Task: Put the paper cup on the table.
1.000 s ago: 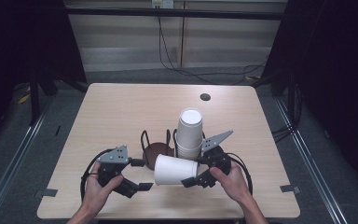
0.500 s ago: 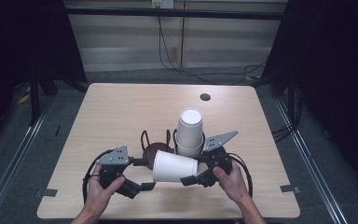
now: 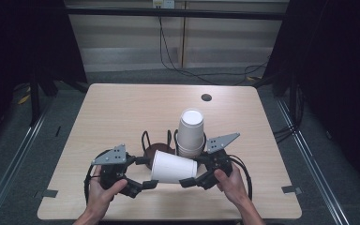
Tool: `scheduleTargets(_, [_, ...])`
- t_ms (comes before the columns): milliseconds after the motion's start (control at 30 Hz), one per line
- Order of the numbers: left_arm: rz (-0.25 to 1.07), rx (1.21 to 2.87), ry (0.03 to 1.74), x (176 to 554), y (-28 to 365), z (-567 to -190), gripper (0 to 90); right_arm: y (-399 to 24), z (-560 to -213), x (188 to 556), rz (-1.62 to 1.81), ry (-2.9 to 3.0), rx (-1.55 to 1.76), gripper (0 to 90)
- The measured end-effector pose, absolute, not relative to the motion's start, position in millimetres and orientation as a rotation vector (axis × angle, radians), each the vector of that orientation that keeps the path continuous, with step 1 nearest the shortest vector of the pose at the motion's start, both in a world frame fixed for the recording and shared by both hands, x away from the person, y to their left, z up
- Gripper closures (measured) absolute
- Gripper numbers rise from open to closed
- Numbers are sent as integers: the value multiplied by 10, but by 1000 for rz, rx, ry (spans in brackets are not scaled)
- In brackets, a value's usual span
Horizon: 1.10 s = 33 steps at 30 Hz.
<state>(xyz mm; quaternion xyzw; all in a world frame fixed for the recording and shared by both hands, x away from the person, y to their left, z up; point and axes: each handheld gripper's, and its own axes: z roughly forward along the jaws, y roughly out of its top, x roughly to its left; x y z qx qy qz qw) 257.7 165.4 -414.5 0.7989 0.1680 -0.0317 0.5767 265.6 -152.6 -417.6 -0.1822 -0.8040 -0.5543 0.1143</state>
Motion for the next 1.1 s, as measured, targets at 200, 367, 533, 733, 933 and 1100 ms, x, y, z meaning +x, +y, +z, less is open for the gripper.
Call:
scheduleTargets(200, [-64,1847,368,2580,1633,-4101,122,-1498,-4167,2646,-1624,-2363,-498,248])
scheduleTargets(367, [-66,1856,391,2614,1591,-4118,0,-1467,-4177,2642,-1617,-2357,-481,248])
scheduleTargets(533, [-118,1854,403,2633,1524,-4139,0,-1441,-4184,2654,-1609,-2355,-468,248])
scheduleTargets(733, [-137,1862,371,2634,1465,-4159,22,-1419,-4191,2659,-1602,-2354,-463,248])
scheduleTargets(933, [-120,1859,364,2612,1465,-4161,41,-1395,-4203,2652,-1583,-2367,-458,248])
scheduleTargets(1100, [-101,1877,356,2583,1485,-4142,63,-1355,-4203,2622,-1559,-2411,-449,242])
